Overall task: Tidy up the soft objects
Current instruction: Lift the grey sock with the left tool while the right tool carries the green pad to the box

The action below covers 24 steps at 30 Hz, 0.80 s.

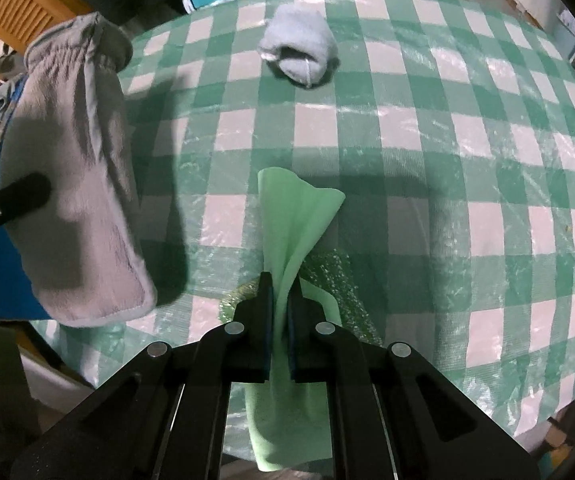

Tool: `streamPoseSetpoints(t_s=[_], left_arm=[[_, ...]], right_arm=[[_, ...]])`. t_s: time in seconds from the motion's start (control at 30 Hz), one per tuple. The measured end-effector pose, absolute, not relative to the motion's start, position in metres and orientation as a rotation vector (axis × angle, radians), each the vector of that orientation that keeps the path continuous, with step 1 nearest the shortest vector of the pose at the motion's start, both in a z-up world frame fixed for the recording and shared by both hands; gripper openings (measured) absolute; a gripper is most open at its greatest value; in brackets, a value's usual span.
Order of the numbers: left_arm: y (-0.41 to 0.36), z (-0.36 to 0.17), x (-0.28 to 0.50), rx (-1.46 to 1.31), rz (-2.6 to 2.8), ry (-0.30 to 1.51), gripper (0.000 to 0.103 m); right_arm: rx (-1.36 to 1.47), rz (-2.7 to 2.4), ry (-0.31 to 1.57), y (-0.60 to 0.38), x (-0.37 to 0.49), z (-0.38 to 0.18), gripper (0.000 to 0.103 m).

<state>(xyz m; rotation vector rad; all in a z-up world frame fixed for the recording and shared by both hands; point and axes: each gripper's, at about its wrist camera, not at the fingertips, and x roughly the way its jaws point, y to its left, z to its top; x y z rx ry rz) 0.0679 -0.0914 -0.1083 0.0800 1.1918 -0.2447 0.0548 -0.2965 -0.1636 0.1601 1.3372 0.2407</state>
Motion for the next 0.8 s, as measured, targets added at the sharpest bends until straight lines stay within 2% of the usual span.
streamPoseSetpoints(t_s=[0.8], left_arm=[[-0.076,-0.042,0.032,0.119,-0.229,1.026,0.014]], right_arm=[[0.171,0.327,1.111,-0.281,0.036,-0.054,0.005]])
